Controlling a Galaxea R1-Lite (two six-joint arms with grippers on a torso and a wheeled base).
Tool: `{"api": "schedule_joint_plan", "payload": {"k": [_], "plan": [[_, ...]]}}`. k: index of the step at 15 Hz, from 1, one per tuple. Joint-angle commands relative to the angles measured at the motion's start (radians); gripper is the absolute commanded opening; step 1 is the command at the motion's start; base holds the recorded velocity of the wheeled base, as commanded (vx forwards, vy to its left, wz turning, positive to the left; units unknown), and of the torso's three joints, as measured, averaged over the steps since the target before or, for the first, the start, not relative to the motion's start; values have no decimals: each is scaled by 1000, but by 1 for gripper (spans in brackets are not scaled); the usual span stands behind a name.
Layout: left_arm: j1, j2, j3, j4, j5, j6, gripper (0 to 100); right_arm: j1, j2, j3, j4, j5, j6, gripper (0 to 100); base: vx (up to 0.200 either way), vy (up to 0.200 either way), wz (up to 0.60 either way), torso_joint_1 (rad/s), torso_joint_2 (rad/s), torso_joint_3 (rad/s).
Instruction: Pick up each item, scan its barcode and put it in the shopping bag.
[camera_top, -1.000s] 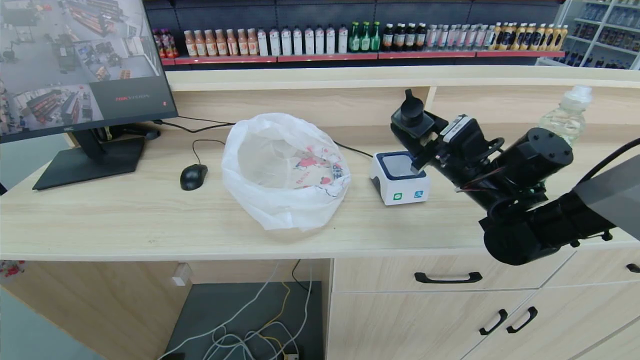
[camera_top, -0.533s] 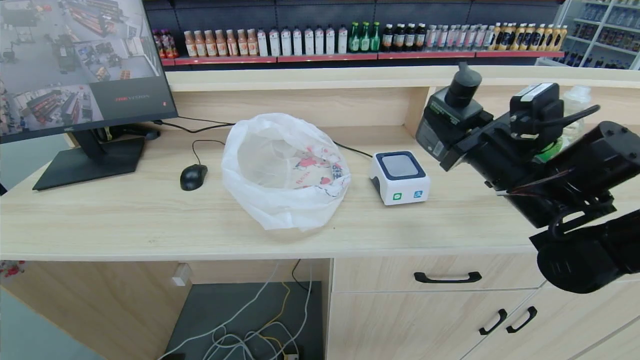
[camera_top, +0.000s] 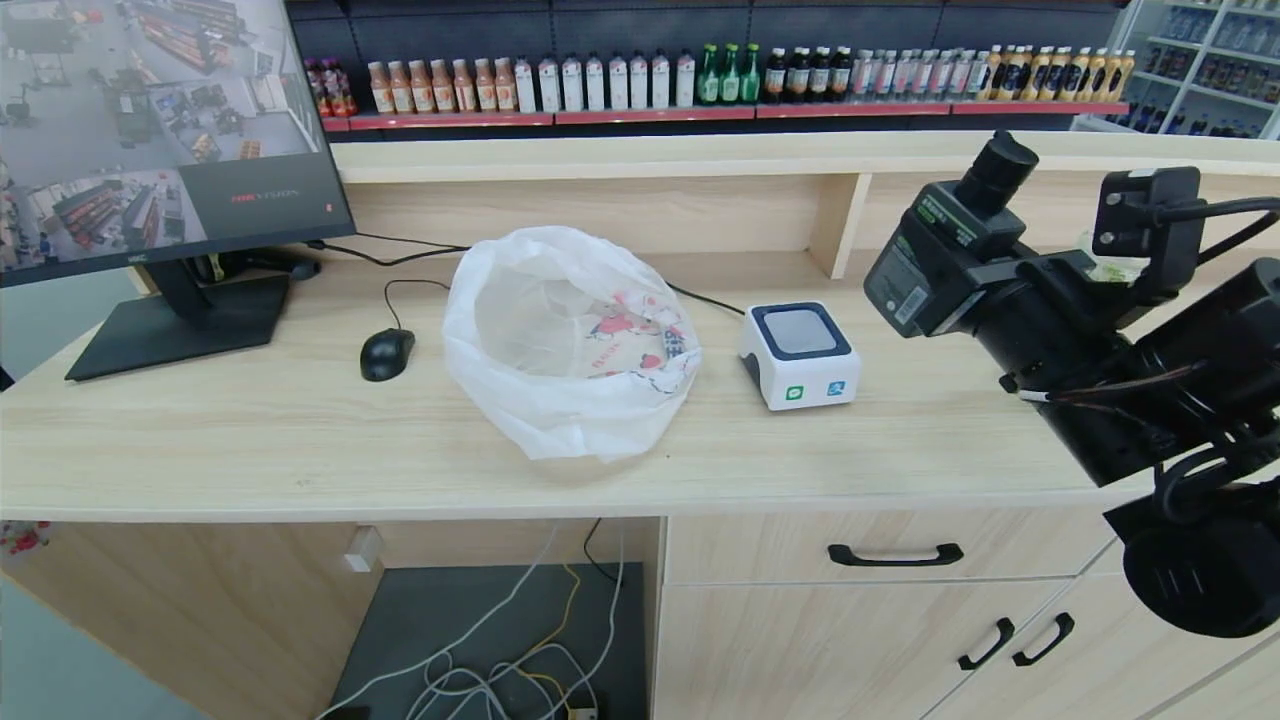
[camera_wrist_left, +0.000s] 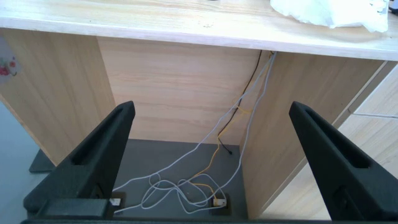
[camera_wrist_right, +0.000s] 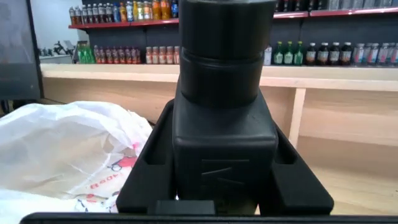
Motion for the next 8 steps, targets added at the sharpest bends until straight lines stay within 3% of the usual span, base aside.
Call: {"api": "schedule_joint_plan", "payload": {"k": [1,4,8], "plan": [[0,0,0,0,0,-3,100,2,19,-30,-2,-12,2,0,0,0,0,0,0,0],[0,0,0,0,0,-1,100,-21,28,-46,-2,-11,16,0,0,0,0,0,0,0],[0,0,0,0,0,-4,100,-92,22,-41,-2,-12,65,0,0,200,0,-1,2,2]]}}
